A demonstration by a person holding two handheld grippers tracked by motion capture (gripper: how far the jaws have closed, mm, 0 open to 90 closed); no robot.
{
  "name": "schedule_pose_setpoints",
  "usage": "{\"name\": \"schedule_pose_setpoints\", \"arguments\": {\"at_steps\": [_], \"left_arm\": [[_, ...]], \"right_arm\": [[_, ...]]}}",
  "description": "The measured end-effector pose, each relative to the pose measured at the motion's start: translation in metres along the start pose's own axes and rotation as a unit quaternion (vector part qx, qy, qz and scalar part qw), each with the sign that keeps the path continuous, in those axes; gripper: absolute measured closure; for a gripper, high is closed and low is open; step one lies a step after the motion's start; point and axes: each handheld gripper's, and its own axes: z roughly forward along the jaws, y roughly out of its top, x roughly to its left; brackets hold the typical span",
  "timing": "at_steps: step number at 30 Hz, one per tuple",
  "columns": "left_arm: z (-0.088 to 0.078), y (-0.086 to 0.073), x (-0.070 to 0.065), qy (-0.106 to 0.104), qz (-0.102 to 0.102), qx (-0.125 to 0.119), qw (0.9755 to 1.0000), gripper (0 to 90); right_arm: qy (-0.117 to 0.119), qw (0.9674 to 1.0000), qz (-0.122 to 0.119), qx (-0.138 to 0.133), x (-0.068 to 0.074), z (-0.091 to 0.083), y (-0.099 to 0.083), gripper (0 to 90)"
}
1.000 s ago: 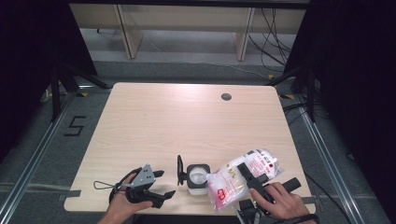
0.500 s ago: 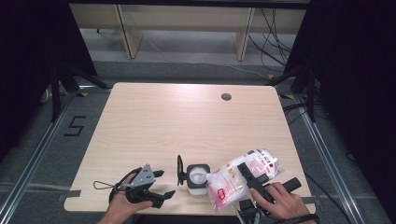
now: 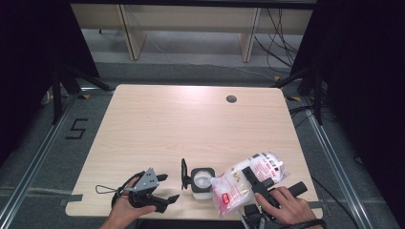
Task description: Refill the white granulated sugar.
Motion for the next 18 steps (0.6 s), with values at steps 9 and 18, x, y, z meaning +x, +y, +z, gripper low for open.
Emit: {"name": "schedule_pose_setpoints", "arguments": {"at_steps": [9, 18], "left_arm": [[0.0001, -0.0002, -0.0005, 0.002, -0.003, -0.002, 1.0000, 18.7], [0.0000, 0.0001, 0.0000, 0.003, 0.001, -0.002, 1.0000, 18.7]], "right_arm": [[0.001, 1.0000, 0.002, 0.001, -0.0001, -0.0005, -0.0003, 55.3], [0.000, 1.0000, -0.005, 0.000, -0.0010, -0.0008, -0.0001, 55.5]]}}
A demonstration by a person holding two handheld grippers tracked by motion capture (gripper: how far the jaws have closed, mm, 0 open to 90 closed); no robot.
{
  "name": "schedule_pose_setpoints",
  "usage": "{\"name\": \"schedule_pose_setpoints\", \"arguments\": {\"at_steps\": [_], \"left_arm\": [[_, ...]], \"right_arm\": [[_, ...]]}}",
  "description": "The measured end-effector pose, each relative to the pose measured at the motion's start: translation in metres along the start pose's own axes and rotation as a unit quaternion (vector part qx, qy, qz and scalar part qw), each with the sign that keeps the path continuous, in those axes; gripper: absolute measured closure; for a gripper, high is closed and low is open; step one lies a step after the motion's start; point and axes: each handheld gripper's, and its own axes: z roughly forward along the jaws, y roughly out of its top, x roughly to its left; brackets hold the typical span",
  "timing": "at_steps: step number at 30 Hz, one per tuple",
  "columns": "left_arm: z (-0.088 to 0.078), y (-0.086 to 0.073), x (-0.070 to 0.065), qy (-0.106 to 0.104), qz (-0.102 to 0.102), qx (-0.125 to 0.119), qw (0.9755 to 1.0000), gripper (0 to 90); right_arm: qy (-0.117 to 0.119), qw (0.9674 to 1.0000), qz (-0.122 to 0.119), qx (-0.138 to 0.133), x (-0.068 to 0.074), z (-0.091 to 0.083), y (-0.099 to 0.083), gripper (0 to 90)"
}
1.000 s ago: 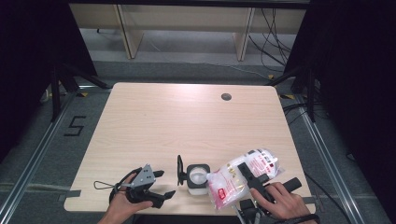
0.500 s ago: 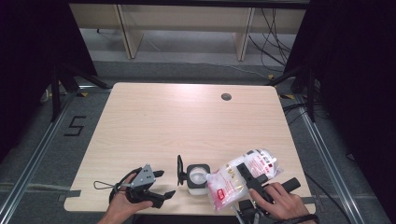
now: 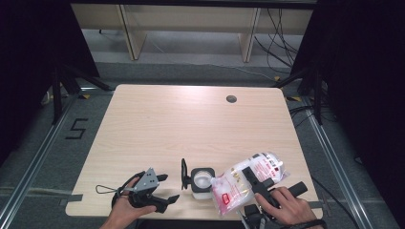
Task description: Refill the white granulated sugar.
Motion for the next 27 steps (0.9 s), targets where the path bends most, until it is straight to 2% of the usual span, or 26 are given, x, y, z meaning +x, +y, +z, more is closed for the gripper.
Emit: {"name": "schedule_pose_setpoints", "arguments": {"at_steps": [2, 5, 8, 10, 12, 14, 20, 21, 22, 23, 24, 27], "left_arm": [[-0.0001, -0.0003, -0.0005, 0.001, -0.004, 0.001, 1.0000, 18.7], [0.0003, -0.0001, -0.0004, -0.001, -0.003, 0.000, 1.0000, 18.7], [-0.0001, -0.0003, -0.0006, 0.000, -0.004, 0.001, 1.0000, 18.7], [0.0001, -0.0002, -0.0007, 0.000, -0.005, 0.000, 1.0000, 18.7], [-0.0002, -0.0002, -0.0002, 0.002, -0.002, 0.001, 1.0000, 18.7], [-0.0001, -0.0003, -0.0005, 0.001, -0.004, 0.001, 1.0000, 18.7], [0.0002, -0.0003, -0.0010, 0.000, -0.006, -0.001, 1.0000, 18.7], [0.0002, -0.0001, -0.0002, -0.001, -0.002, 0.000, 1.0000, 18.7], [0.0002, -0.0002, -0.0005, -0.001, -0.003, 0.000, 1.0000, 18.7], [0.0000, -0.0003, -0.0007, 0.001, -0.005, 0.000, 1.0000, 18.7], [0.0000, -0.0004, -0.0006, 0.001, -0.004, 0.000, 1.0000, 18.7], [0.0002, -0.0003, -0.0009, -0.001, -0.006, -0.001, 1.0000, 18.7]], "right_arm": [[0.001, 1.0000, -0.002, 0.003, -0.0002, -0.0004, 0.0003, 55.5], [0.001, 0.9998, 0.017, 0.007, 0.0024, -0.0012, -0.0001, 55.5], [0.002, 1.0000, -0.003, 0.002, -0.0002, -0.0006, 0.0000, 55.6], [0.001, 0.9999, 0.011, 0.005, 0.0017, -0.0010, -0.0002, 55.6], [0.001, 1.0000, -0.004, 0.004, -0.0005, -0.0005, 0.0003, 55.7], [0.001, 0.9999, 0.010, 0.005, 0.0013, -0.0013, -0.0003, 55.7], [0.001, 1.0000, 0.000, 0.006, 0.0001, -0.0015, 0.0000, 55.8], [0.001, 1.0000, 0.002, 0.008, 0.0004, -0.0016, 0.0002, 55.8], [-0.009, 1.0000, -0.001, 0.002, 0.0009, -0.0008, -0.0001, 55.8], [0.002, 1.0000, 0.000, 0.009, -0.0001, -0.0020, 0.0003, 55.8], [0.001, 1.0000, 0.001, 0.006, 0.0001, -0.0018, 0.0001, 55.8], [-0.010, 0.9999, -0.001, 0.001, 0.0008, -0.0007, 0.0006, 55.9]]}}
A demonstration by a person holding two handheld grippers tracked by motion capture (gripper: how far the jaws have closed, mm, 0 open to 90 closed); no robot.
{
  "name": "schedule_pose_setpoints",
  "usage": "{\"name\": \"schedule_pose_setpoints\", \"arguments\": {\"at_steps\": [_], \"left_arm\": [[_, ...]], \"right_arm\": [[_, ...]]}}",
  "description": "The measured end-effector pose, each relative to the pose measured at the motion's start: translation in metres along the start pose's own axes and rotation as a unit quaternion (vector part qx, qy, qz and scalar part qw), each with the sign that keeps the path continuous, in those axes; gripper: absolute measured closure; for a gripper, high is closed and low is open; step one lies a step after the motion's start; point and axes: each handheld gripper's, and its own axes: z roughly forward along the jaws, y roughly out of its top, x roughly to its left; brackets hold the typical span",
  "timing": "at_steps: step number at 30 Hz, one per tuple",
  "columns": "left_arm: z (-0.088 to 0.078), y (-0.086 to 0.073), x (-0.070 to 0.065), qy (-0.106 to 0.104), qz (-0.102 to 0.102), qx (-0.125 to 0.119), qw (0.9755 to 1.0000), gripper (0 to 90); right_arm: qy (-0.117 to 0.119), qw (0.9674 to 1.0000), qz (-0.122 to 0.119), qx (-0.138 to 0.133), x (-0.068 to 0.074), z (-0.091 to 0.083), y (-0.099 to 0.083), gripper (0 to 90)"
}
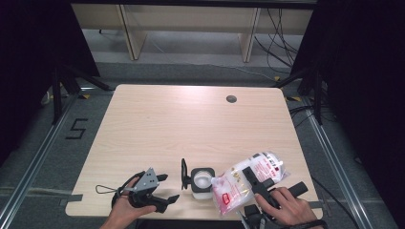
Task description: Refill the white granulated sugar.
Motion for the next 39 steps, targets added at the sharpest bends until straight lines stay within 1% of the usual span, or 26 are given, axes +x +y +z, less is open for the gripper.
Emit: {"name": "schedule_pose_setpoints", "arguments": {"at_steps": [4, 5, 6, 7, 8, 9, 11, 15, 16, 17, 18, 20, 21, 22, 23, 24, 25, 26, 27, 28, 29, 32, 33, 37, 38, 39], "left_arm": [[-0.0001, 0.0000, 0.0003, 0.000, 0.001, 0.000, 1.0000, 18.7], [-0.0002, 0.0004, 0.0013, -0.001, 0.010, 0.001, 0.9999, 18.7], [0.0000, -0.0001, -0.0001, 0.000, 0.000, 0.000, 1.0000, 18.7], [-0.0003, 0.0000, 0.0004, 0.000, 0.003, 0.003, 1.0000, 18.7], [-0.0001, -0.0001, 0.0000, -0.001, 0.002, 0.002, 1.0000, 18.7], [0.0000, 0.0001, 0.0004, -0.001, 0.004, 0.002, 1.0000, 18.7], [-0.0002, 0.0000, 0.0000, -0.001, 0.000, 0.002, 1.0000, 18.7], [0.0000, 0.0001, 0.0007, -0.001, 0.002, 0.003, 1.0000, 18.7], [0.0000, 0.0002, 0.0010, 0.000, 0.007, 0.002, 1.0000, 18.7], [-0.0001, 0.0003, 0.0012, 0.001, 0.013, 0.003, 0.9999, 18.7], [0.0000, 0.0004, 0.0011, 0.000, 0.014, 0.005, 0.9999, 18.7], [-0.0006, 0.0010, 0.0016, 0.000, 0.019, 0.008, 0.9998, 18.7], [-0.0004, 0.0005, 0.0001, 0.001, 0.007, 0.007, 0.9999, 18.7], [-0.0010, 0.0006, 0.0004, 0.004, 0.011, 0.010, 0.9999, 18.7], [-0.0010, 0.0006, 0.0004, 0.004, 0.011, 0.010, 0.9999, 18.7], [-0.0009, 0.0005, 0.0003, 0.004, 0.009, 0.010, 0.9999, 18.7], [-0.0005, 0.0004, 0.0000, 0.002, 0.006, 0.008, 1.0000, 18.7], [-0.0004, 0.0006, 0.0005, 0.001, 0.011, 0.008, 0.9999, 18.7], [-0.0006, 0.0006, 0.0004, 0.003, 0.012, 0.008, 0.9999, 18.7], [-0.0004, 0.0002, 0.0002, 0.002, 0.010, 0.008, 0.9999, 18.7], [-0.0003, 0.0004, 0.0002, 0.002, 0.009, 0.009, 0.9999, 18.7], [-0.0004, 0.0005, 0.0003, 0.002, 0.009, 0.008, 0.9999, 18.7], [-0.0005, 0.0004, 0.0005, 0.001, 0.011, 0.008, 0.9999, 18.7], [-0.0004, 0.0000, 0.0007, -0.003, 0.002, 0.003, 1.0000, 18.7], [-0.0005, 0.0000, 0.0008, -0.003, 0.003, 0.003, 1.0000, 18.7], [-0.0004, 0.0000, 0.0009, -0.003, 0.003, 0.003, 1.0000, 18.7]], "right_arm": [[-0.003, 1.0000, 0.004, 0.001, 0.0009, -0.0012, 0.0010, 56.1], [-0.006, 1.0000, 0.004, 0.000, 0.0006, -0.0013, 0.0014, 56.2], [-0.002, 1.0000, -0.001, 0.000, -0.0013, -0.0019, 0.0014, 56.2], [-0.005, 0.9999, 0.012, 0.005, 0.0007, -0.0033, 0.0013, 56.2], [-0.007, 0.9999, 0.007, 0.003, -0.0001, -0.0030, 0.0013, 56.3], [-0.006, 0.9998, 0.016, 0.008, 0.0013, -0.0036, 0.0012, 56.3], [0.000, 1.0000, -0.004, 0.006, -0.0009, -0.0025, 0.0018, 56.3], [-0.001, 1.0000, -0.002, 0.001, 0.0010, -0.0010, 0.0014, 56.4], [0.012, 0.9998, 0.009, 0.016, 0.0014, -0.0028, 0.0022, 56.4], [0.010, 0.9999, -0.005, 0.005, -0.0007, -0.0015, 0.0022, 56.4], [0.011, 0.9999, -0.005, 0.006, -0.0012, -0.0021, 0.0019, 56.4], [0.000, 1.0000, 0.009, 0.002, 0.0017, -0.0013, 0.0019, 56.4], [0.005, 1.0000, 0.005, 0.002, 0.0012, -0.0009, 0.0023, 56.4], [0.003, 1.0000, -0.001, -0.002, 0.0001, -0.0005, 0.0024, 56.4], [0.012, 0.9999, -0.011, 0.001, -0.0022, -0.0013, 0.0024, 56.5], [0.011, 0.9999, 0.002, 0.002, -0.0004, -0.0015, 0.0020, 56.5], [0.010, 0.9999, 0.002, 0.004, -0.0001, -0.0015, 0.0020, 56.5], [0.011, 0.9999, -0.009, 0.001, -0.0013, -0.0005, 0.0022, 56.5], [0.011, 0.9999, -0.009, 0.002, -0.0011, -0.0006, 0.0022, 56.5], [0.012, 0.9999, 0.004, 0.008, 0.0006, -0.0018, 0.0016, 56.5], [0.010, 0.9999, -0.006, 0.001, -0.0011, -0.0008, 0.0012, 56.5], [0.012, 0.9999, 0.004, 0.008, 0.0009, -0.0013, 0.0016, 56.5], [0.012, 0.9999, -0.007, 0.001, -0.0010, -0.0009, 0.0013, 56.6], [0.012, 0.9999, 0.007, 0.008, 0.0012, -0.0015, 0.0019, 56.6], [0.012, 0.9999, -0.006, -0.002, -0.0008, -0.0005, 0.0019, 56.6], [0.013, 0.9999, 0.001, 0.004, -0.0001, -0.0015, 0.0015, 56.7]]}}
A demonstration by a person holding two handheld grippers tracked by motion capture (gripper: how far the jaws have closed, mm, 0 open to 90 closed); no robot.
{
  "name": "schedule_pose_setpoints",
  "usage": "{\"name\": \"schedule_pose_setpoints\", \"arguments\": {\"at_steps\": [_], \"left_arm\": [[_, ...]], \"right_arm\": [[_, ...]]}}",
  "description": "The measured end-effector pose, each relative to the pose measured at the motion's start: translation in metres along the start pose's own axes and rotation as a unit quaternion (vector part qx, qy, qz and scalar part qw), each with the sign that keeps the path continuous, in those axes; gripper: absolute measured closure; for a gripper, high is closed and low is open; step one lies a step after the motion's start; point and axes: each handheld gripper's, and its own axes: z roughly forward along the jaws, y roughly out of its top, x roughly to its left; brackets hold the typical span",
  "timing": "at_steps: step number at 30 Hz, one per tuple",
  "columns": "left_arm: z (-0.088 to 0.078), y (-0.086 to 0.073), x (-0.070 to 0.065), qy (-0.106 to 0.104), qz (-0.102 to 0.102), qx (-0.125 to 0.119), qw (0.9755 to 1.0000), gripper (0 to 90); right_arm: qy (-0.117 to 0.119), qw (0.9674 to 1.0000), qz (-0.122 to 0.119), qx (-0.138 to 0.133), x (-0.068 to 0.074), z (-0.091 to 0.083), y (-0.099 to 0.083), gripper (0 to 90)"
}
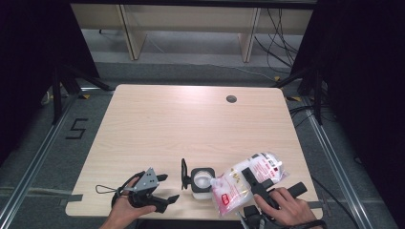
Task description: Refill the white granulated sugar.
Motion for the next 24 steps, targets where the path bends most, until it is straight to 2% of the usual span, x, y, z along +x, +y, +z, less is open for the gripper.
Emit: {"name": "schedule_pose_setpoints", "arguments": {"at_steps": [1, 2, 5, 6, 11, 15, 17, 19, 20, 22, 23, 24], "left_arm": [[0.0001, 0.0000, -0.0001, 0.001, 0.000, 0.000, 1.0000, 18.7], [0.0002, 0.0001, 0.0000, 0.002, 0.002, 0.000, 1.0000, 18.7], [0.0002, 0.0007, 0.0010, 0.001, 0.016, 0.002, 0.9999, 18.7], [0.0004, 0.0002, 0.0003, 0.003, 0.010, 0.001, 0.9999, 18.7], [0.0005, 0.0001, -0.0005, 0.002, 0.003, 0.001, 1.0000, 18.7], [0.0002, 0.0007, 0.0007, 0.000, 0.016, 0.002, 0.9999, 18.7], [0.0003, 0.0006, 0.0008, 0.001, 0.015, 0.002, 0.9999, 18.7], [0.0001, 0.0007, 0.0007, 0.000, 0.016, 0.002, 0.9999, 18.7], [0.0002, 0.0001, -0.0006, 0.001, 0.005, 0.002, 1.0000, 18.7], [0.0000, 0.0004, 0.0001, 0.003, 0.009, 0.002, 1.0000, 18.7], [0.0002, 0.0002, -0.0004, 0.003, 0.004, 0.001, 1.0000, 18.7], [0.0002, 0.0003, -0.0002, 0.001, 0.007, 0.002, 1.0000, 18.7]], "right_arm": [[-0.003, 1.0000, 0.003, -0.002, 0.0004, 0.0007, 0.0002, 56.7], [-0.001, 1.0000, 0.006, 0.007, 0.0013, -0.0001, 0.0003, 56.7], [-0.003, 0.9999, -0.011, -0.002, -0.0015, 0.0006, 0.0003, 56.8], [-0.002, 1.0000, -0.004, 0.000, -0.0008, 0.0003, 0.0000, 56.9], [-0.001, 1.0000, -0.008, -0.001, -0.0017, 0.0001, -0.0005, 57.0], [-0.001, 1.0000, -0.006, 0.000, -0.0013, -0.0004, -0.0001, 57.1], [-0.002, 1.0000, -0.003, -0.001, -0.0009, 0.0001, 0.0002, 57.2], [0.000, 0.9999, -0.012, -0.005, -0.0016, 0.0009, 0.0008, 57.2], [0.000, 0.9999, -0.010, -0.006, -0.0013, 0.0008, 0.0005, 57.3], [-0.001, 1.0000, -0.006, -0.005, -0.0008, 0.0013, 0.0003, 57.3], [0.000, 1.0000, 0.004, 0.002, 0.0004, 0.0003, 0.0002, 57.4], [0.000, 1.0000, -0.005, -0.001, -0.0012, 0.0001, -0.0001, 57.5]]}}
